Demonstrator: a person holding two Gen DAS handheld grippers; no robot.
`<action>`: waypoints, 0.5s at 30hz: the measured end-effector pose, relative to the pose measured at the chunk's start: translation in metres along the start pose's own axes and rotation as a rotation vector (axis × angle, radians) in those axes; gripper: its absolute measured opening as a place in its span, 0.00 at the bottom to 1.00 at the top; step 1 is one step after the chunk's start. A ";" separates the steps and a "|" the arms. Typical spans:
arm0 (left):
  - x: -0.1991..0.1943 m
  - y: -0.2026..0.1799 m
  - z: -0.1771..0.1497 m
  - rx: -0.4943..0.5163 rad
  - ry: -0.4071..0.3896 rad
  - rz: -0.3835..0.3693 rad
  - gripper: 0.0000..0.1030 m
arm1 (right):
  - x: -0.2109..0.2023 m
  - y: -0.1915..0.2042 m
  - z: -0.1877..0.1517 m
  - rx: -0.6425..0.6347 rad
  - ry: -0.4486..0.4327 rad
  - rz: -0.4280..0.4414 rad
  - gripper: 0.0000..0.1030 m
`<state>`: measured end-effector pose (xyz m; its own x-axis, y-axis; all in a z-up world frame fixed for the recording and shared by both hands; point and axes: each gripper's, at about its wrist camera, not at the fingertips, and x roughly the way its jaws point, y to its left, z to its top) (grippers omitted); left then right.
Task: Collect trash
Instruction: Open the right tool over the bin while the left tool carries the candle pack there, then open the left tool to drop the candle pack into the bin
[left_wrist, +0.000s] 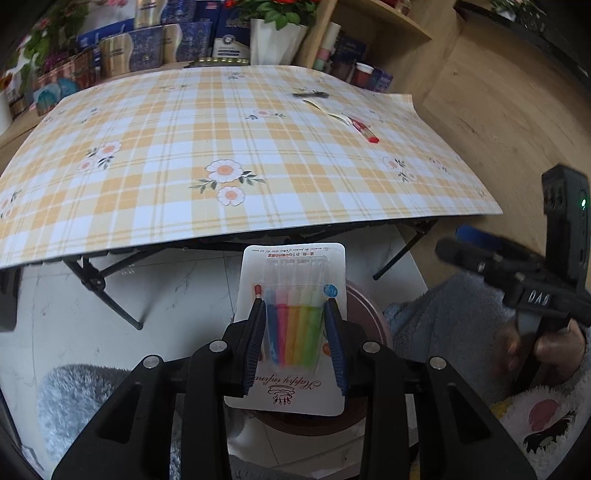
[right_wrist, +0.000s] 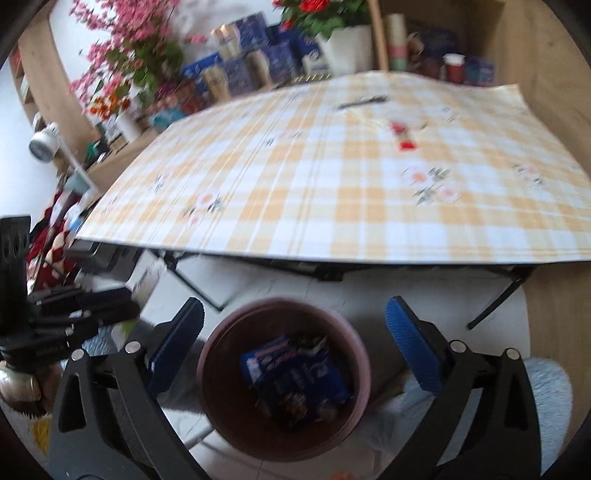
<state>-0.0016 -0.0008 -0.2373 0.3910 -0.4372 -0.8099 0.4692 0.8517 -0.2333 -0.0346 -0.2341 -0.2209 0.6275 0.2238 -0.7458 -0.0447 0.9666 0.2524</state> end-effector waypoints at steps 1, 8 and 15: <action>0.002 -0.004 0.003 0.032 0.003 0.002 0.31 | -0.004 -0.003 0.003 0.008 -0.025 -0.014 0.94; 0.036 -0.044 0.000 0.326 0.076 0.043 0.39 | -0.030 -0.020 0.013 0.046 -0.159 -0.040 0.94; 0.057 -0.046 -0.009 0.326 0.098 0.084 0.78 | -0.028 -0.032 0.012 0.099 -0.151 -0.039 0.95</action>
<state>-0.0083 -0.0627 -0.2781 0.3686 -0.3263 -0.8704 0.6731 0.7395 0.0078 -0.0416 -0.2722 -0.2011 0.7370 0.1578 -0.6572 0.0543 0.9554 0.2902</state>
